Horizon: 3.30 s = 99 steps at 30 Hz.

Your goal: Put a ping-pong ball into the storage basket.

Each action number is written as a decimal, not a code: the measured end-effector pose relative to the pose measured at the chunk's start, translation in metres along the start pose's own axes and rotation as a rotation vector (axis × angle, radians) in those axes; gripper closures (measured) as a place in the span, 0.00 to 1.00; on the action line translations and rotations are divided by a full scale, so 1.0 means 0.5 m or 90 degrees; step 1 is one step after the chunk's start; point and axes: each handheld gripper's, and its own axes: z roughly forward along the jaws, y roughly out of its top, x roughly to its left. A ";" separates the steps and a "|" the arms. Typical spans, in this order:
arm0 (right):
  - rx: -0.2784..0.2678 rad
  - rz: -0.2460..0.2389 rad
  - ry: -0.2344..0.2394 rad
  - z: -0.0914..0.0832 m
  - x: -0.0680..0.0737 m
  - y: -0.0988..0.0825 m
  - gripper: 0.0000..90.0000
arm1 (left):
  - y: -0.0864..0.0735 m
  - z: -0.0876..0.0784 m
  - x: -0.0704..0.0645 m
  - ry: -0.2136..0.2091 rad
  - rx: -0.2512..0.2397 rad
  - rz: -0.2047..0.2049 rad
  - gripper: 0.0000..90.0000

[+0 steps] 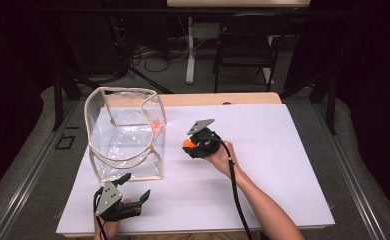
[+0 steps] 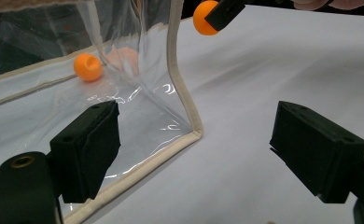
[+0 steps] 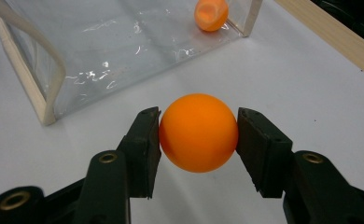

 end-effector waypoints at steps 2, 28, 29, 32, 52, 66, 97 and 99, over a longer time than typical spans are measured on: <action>-0.005 -0.001 0.000 -0.003 -0.001 0.002 0.56 | 0.000 0.000 0.001 0.002 0.000 -0.002 0.17; -0.023 -0.010 -0.011 -0.046 -0.004 0.020 0.56 | 0.000 -0.001 0.000 0.003 -0.003 0.000 0.17; -0.023 -0.010 -0.011 -0.047 -0.004 0.021 0.56 | 0.000 0.000 0.001 0.003 -0.003 0.000 0.17; -0.025 -0.006 -0.010 -0.050 -0.006 0.022 0.56 | 0.001 0.000 -0.001 0.002 -0.002 0.000 0.17; -0.030 -0.015 -0.021 -0.074 -0.009 0.035 0.56 | 0.000 0.002 0.001 -0.001 -0.001 0.001 0.17; -0.031 -0.017 -0.017 -0.085 -0.011 0.052 0.56 | 0.001 0.001 -0.001 -0.001 -0.005 0.003 0.17; -0.048 -0.038 -0.030 -0.127 -0.011 0.104 0.56 | 0.001 -0.001 0.001 0.006 -0.010 -0.001 0.17; -0.049 -0.036 -0.030 -0.129 -0.014 0.106 0.56 | 0.001 0.000 0.001 0.005 -0.008 -0.002 0.17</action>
